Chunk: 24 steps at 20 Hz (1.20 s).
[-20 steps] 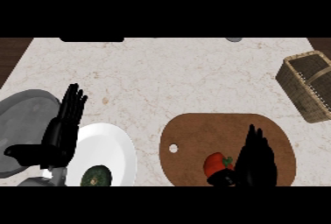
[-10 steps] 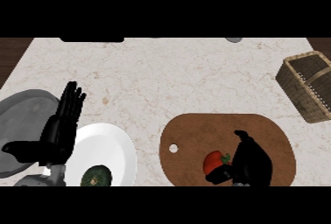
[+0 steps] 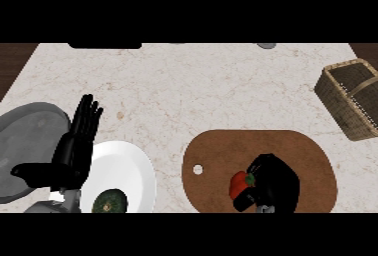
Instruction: Pick the bell pepper from the cutting board and place it in the basket
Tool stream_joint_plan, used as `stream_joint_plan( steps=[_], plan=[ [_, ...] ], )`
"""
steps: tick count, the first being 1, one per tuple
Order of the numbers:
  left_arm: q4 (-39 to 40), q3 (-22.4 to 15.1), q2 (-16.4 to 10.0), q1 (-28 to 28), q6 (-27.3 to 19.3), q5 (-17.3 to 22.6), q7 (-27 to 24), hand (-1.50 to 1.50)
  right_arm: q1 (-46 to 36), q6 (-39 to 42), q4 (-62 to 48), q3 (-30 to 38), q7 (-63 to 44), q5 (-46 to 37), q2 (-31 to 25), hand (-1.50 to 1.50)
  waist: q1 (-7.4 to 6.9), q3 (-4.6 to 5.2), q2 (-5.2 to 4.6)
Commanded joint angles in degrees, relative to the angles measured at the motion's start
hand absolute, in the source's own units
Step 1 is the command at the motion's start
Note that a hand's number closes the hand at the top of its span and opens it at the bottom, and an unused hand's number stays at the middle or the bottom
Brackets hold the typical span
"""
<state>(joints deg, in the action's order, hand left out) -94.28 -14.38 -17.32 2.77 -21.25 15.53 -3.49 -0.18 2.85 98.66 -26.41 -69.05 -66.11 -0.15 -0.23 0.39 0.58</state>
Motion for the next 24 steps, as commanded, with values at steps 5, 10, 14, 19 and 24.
stream_joint_plan(
  steps=[5,10,14,19,24],
  plan=[
    [0.65,0.31,0.81,0.81,0.75,0.05,-0.02,0.0,1.84,8.08,-0.8,-9.76,23.71,6.35,-11.44,1.5,-0.86,-0.46,-0.67],
    [0.52,1.24,0.03,0.79,0.61,0.22,1.08,0.0,2.32,10.79,8.07,-15.29,43.07,10.83,-24.09,1.5,-0.11,-0.5,-0.33],
    [-0.97,0.88,-0.4,-2.32,1.63,-0.52,-0.18,0.0,4.32,2.28,11.75,-9.12,54.8,12.5,-32.3,1.5,0.28,-0.46,-0.42],
    [0.78,3.99,-0.85,-1.69,2.42,1.1,-0.18,0.0,14.36,-1.44,25.33,-0.9,62.41,25.04,-36.93,1.5,1.86,-0.43,-0.32],
    [-0.99,2.82,0.51,-2.69,1.52,0.32,-0.48,0.0,18.36,1.2,40.72,8.4,62.26,40.01,-36.94,1.5,2.45,-0.41,-0.1]
  ],
)
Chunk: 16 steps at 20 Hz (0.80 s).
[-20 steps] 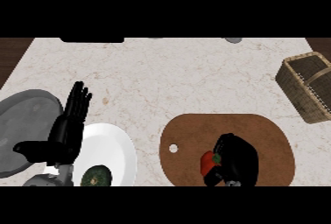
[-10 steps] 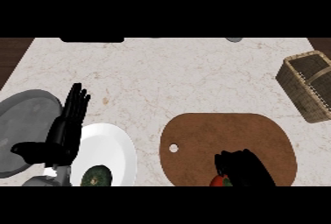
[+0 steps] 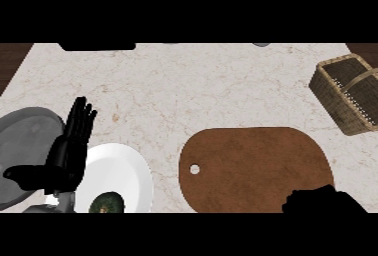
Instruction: Pick the bell pepper from the cutting board and place it in the basket
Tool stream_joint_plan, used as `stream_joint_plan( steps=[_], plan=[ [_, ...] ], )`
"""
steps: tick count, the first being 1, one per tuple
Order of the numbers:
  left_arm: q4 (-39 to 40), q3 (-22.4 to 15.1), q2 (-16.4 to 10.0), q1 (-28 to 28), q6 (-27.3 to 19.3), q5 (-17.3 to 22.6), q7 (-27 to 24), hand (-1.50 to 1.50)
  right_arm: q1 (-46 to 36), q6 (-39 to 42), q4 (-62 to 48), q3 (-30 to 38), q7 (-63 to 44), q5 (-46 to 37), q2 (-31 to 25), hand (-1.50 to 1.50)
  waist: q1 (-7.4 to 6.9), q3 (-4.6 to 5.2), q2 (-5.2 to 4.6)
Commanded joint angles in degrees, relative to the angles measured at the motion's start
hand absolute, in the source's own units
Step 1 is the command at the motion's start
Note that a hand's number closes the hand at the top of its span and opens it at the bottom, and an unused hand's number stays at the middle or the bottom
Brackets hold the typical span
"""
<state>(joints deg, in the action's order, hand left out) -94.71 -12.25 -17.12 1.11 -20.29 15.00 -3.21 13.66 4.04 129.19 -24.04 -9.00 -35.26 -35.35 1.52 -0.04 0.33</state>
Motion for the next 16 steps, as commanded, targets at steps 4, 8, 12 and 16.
stream_joint_plan(
  steps=[4,8,12,16],
  plan=[
    [0.0,-0.18,0.93,-0.89,-0.7,-0.85,-0.05,0.0,7.25,2.14,18.82,13.17,0.46,18.28,-1.91,1.5,0.91,0.02,0.11],
    [-0.52,0.26,0.43,-2.86,-0.94,-1.37,-0.7,0.0,8.59,4.94,21.22,21.4,0.31,26.78,-3.09,1.5,1.33,0.08,0.34],
    [-3.13,1.43,-0.82,-4.84,1.81,0.77,-1.11,0.0,7.94,7.52,18.2,34.73,-3.04,38.35,-4.98,1.5,0.54,0.1,0.32],
    [-0.33,1.92,0.03,0.88,0.69,-0.33,1.64,0.0,5.71,11.52,13.71,50.24,-7.61,48.86,-9.7,1.5,0.65,0.09,0.01]
  ],
)
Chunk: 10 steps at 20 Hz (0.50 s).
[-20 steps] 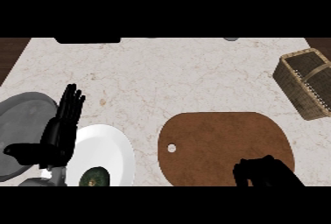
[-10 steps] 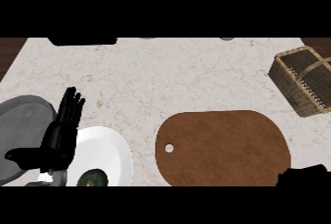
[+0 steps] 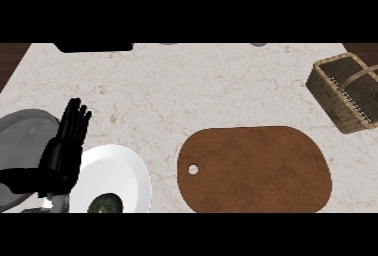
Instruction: Pick the bell pepper from the cutting board and place it in the basket
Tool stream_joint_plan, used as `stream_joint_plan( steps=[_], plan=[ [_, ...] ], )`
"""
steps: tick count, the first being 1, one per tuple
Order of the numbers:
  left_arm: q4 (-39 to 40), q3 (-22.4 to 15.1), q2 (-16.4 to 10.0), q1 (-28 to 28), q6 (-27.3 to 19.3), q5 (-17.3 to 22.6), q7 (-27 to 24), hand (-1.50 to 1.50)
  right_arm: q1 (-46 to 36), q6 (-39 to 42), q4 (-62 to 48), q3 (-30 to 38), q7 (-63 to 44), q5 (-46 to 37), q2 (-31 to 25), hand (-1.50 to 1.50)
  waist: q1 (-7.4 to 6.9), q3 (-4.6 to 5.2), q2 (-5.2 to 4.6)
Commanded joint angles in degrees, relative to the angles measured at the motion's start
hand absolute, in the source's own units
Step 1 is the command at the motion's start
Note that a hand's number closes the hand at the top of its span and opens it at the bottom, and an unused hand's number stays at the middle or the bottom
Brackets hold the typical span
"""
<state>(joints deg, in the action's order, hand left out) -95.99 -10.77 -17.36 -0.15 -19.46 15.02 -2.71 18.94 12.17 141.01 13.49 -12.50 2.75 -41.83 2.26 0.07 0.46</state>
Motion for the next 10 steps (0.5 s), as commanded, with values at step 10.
stream_joint_plan(
  steps=[10],
  plan=[
    [-2.35,2.06,-0.79,0.99,3.95,-0.09,3.09,0.0,-10.51,13.66,-22.86,24.78,3.51,7.98,-8.55,1.5,-2.44,-0.09,-0.45]
  ],
)
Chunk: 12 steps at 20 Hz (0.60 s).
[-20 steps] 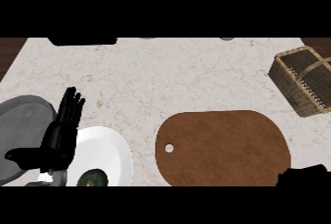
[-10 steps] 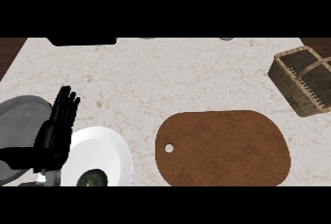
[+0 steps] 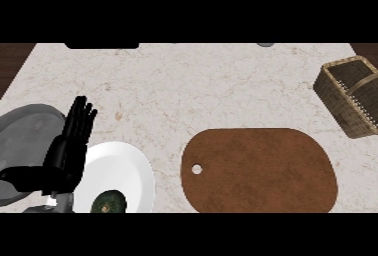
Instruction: Pick the bell pepper from the cutting board and place it in the basket
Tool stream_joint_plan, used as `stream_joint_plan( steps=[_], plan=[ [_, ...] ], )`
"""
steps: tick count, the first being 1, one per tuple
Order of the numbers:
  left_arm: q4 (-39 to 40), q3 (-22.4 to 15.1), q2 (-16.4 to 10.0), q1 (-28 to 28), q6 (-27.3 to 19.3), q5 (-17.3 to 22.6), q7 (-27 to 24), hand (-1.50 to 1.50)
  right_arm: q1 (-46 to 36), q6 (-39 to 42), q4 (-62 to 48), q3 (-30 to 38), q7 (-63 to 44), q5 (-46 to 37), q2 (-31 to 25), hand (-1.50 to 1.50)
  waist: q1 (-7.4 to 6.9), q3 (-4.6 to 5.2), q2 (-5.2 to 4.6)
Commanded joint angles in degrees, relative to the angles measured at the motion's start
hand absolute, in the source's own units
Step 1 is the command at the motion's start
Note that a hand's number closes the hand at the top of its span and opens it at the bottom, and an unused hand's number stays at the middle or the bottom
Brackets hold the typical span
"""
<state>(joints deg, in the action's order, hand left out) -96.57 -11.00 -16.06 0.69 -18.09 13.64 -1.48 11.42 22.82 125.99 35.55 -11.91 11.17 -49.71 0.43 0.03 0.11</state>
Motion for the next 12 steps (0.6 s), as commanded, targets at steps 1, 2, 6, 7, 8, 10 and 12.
stream_joint_plan(
  steps=[1,2,6,7,8,10,12],
  plan=[
    [5.2,2.27,1.31,3.48,1.83,0.32,-1.61,0.0,-4.43,4.73,-9.03,3.56,0.68,2.87,-2.14,1.5,-0.25,-0.01,-0.17],
    [3.05,1.06,1.81,3.13,0.04,-1.43,-0.31,0.0,-4.82,6.21,-13.2,4.7,4.77,1.71,-2.02,1.5,-0.35,-0.04,-0.15],
    [2.32,2.03,2.03,-1.7,2.97,-1.28,-3.44,0.0,-11.39,4.64,-16.38,0.07,2.51,-2.8,-2.33,1.5,-0.85,-0.01,-0.16],
    [0.66,1.03,2.04,1.04,1.64,-2.06,0.33,0.0,-9.65,5.44,-22.9,0.51,11.11,-7.53,-0.75,1.5,-0.86,-0.07,-0.21],
    [4.69,2.42,2.68,1.16,3.86,-1.27,-2.5,0.0,-13.44,5.86,-22.57,-0.89,7.23,-5.86,-2.7,1.5,-0.78,-0.02,-0.21],
    [-0.13,-0.72,4.09,2.89,-1.1,-4.9,3.18,0.0,-14.83,3.98,-28.48,-3.76,13.84,-12.56,-2.44,1.5,-1.36,-0.09,-0.32],
    [2.35,3.6,2.31,1.69,3.6,-2.22,0.46,0.0,-17.57,3.99,-27.25,-4.51,10.17,-12.87,-2.39,1.5,-0.87,-0.03,-0.19]
  ],
)
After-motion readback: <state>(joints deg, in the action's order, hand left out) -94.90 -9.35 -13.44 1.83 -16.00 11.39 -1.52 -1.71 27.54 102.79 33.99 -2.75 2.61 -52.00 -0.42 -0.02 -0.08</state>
